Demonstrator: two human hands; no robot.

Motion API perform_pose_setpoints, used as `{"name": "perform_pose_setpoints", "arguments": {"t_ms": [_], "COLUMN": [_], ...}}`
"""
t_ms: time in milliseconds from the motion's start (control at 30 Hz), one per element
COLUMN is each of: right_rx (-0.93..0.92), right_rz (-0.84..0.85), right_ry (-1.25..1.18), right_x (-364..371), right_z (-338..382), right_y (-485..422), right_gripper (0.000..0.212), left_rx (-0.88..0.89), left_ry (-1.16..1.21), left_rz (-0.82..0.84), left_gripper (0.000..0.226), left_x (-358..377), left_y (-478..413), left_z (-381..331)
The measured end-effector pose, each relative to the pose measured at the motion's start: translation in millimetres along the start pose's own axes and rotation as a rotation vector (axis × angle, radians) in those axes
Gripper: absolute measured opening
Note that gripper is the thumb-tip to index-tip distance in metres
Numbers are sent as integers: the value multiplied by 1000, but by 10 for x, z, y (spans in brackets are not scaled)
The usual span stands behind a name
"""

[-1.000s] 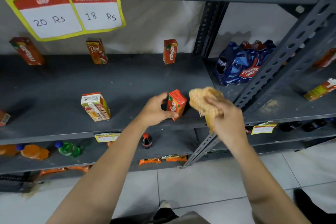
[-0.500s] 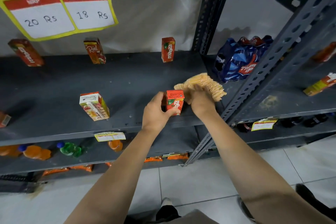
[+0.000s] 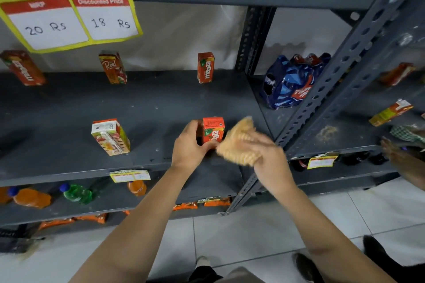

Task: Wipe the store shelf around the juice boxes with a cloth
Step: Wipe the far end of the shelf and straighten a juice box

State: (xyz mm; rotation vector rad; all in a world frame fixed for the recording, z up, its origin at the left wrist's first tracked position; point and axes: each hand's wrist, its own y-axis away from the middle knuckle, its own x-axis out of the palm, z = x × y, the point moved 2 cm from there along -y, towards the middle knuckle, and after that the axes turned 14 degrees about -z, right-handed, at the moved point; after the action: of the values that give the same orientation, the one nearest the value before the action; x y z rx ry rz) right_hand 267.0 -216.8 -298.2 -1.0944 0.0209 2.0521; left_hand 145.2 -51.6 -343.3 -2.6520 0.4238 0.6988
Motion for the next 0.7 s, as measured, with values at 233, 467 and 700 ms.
{"name": "perform_pose_setpoints", "arguments": {"t_ms": [233, 467, 700], "right_rx": [323, 173, 102], "right_rz": [10, 141, 90], "right_ry": [227, 250, 134], "right_x": [654, 527, 283], "right_z": [-222, -284, 240], "right_y": [-954, -278, 717], "right_gripper": [48, 45, 59], "left_rx": [-25, -57, 182], "left_ry": [-19, 29, -54], "left_rz": [-3, 26, 70], "left_gripper": [64, 64, 80], "left_x": [23, 17, -532], "left_y": [16, 5, 456], "left_z": [-3, 11, 208]}}
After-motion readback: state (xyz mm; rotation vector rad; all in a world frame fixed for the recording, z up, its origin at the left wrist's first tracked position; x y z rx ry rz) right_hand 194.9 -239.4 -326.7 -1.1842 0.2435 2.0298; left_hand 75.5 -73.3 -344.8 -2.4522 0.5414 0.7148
